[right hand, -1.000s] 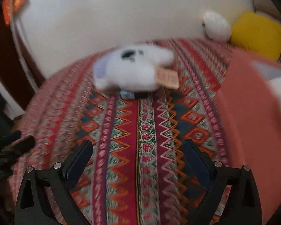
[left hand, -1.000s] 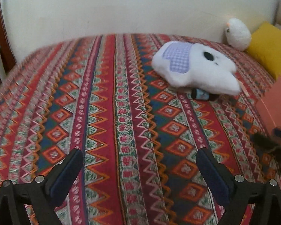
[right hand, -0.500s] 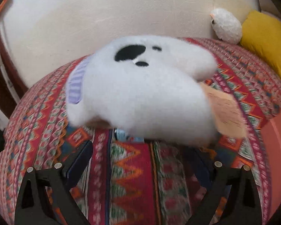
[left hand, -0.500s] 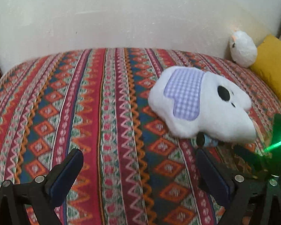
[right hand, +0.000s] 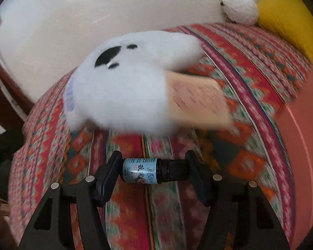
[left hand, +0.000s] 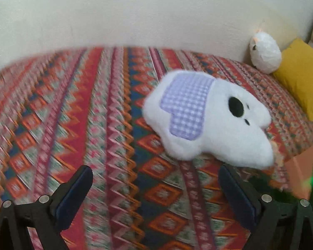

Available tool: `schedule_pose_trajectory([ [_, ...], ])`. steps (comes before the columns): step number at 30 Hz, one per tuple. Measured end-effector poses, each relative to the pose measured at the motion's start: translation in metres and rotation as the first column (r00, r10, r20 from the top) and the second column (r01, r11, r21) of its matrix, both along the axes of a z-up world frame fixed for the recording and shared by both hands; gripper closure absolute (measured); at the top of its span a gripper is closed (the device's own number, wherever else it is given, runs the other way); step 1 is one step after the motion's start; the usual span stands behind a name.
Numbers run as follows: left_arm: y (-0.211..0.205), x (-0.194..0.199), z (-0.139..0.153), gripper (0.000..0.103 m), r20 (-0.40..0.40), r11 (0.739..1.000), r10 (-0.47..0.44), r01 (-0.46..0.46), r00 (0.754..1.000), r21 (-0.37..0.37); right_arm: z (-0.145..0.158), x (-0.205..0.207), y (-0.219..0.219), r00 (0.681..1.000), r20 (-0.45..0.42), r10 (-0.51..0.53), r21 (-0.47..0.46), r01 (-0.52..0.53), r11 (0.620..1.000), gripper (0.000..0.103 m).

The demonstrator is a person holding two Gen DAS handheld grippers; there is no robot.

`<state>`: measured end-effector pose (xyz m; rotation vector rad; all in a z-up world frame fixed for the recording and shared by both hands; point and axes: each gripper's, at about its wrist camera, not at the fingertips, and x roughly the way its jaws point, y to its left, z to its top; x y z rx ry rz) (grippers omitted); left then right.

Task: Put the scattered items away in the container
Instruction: 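Grasp the small dark bottle with the right tool while the left tool grasps the white plush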

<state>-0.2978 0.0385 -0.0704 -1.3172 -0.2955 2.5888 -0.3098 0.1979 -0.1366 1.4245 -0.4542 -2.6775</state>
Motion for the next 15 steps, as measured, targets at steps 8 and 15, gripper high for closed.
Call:
schedule_pose_trajectory([
  [8, 0.008, -0.019, -0.043, 0.003, 0.273, 0.895, 0.006, -0.127, 0.962, 0.429, 0.041, 0.076, 0.042, 1.0, -0.018, 0.013, -0.243, -0.017, 0.97, 0.038],
  [15, 0.039, -0.048, -0.09, 0.003, 0.37, 0.681, -0.025, -0.255, 0.929, 0.686, 0.063, 0.087, 0.062, 0.996, -0.079, 0.043, -0.252, -0.062, 0.966, 0.038],
])
